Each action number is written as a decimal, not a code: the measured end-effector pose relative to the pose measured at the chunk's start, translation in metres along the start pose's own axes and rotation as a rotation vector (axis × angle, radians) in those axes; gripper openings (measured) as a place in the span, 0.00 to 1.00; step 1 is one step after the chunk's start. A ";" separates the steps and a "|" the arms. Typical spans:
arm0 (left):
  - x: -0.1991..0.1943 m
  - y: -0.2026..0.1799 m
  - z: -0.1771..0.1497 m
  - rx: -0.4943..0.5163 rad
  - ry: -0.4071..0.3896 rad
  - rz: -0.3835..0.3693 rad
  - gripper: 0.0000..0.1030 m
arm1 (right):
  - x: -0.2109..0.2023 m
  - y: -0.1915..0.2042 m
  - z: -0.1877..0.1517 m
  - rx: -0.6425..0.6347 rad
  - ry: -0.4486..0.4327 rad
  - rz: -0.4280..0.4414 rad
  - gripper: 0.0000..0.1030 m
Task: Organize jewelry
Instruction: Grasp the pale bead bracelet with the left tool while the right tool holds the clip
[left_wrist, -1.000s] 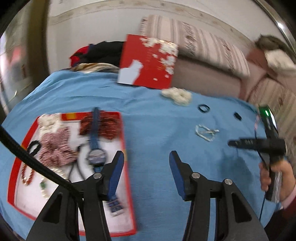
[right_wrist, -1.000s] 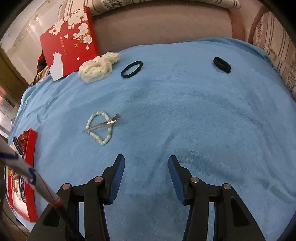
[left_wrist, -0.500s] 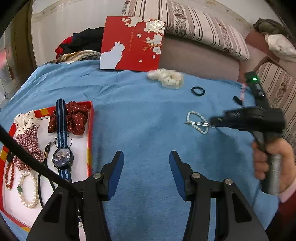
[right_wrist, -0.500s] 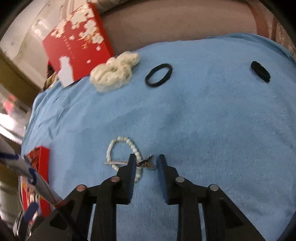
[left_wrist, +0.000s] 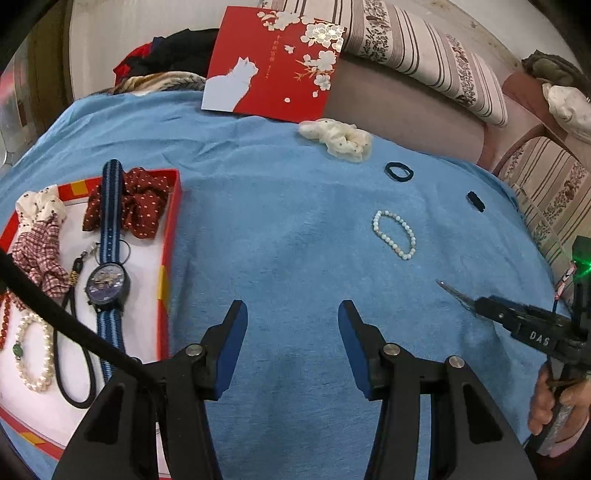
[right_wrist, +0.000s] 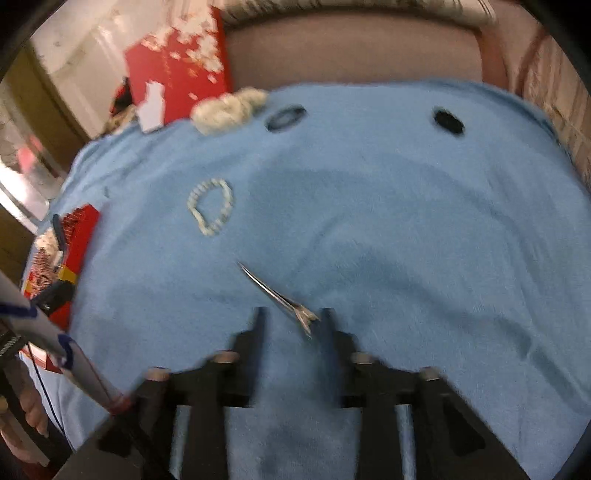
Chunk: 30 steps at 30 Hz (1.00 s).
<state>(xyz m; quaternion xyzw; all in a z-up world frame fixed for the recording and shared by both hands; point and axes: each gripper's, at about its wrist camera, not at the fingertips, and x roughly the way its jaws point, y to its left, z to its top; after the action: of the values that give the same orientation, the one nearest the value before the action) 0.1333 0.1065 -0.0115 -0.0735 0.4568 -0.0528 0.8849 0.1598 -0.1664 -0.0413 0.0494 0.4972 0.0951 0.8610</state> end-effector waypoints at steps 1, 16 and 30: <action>0.001 -0.001 0.001 0.002 0.002 -0.001 0.48 | 0.002 0.004 0.001 -0.031 -0.009 -0.020 0.44; 0.092 -0.064 0.056 -0.017 0.157 -0.150 0.48 | 0.025 0.010 -0.003 -0.175 0.096 0.029 0.36; 0.130 -0.111 0.068 0.079 0.178 -0.079 0.00 | 0.022 -0.007 0.001 -0.117 0.087 0.060 0.10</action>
<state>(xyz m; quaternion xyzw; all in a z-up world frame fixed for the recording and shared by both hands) 0.2611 -0.0180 -0.0564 -0.0513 0.5282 -0.1120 0.8402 0.1726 -0.1686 -0.0609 0.0096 0.5262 0.1517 0.8367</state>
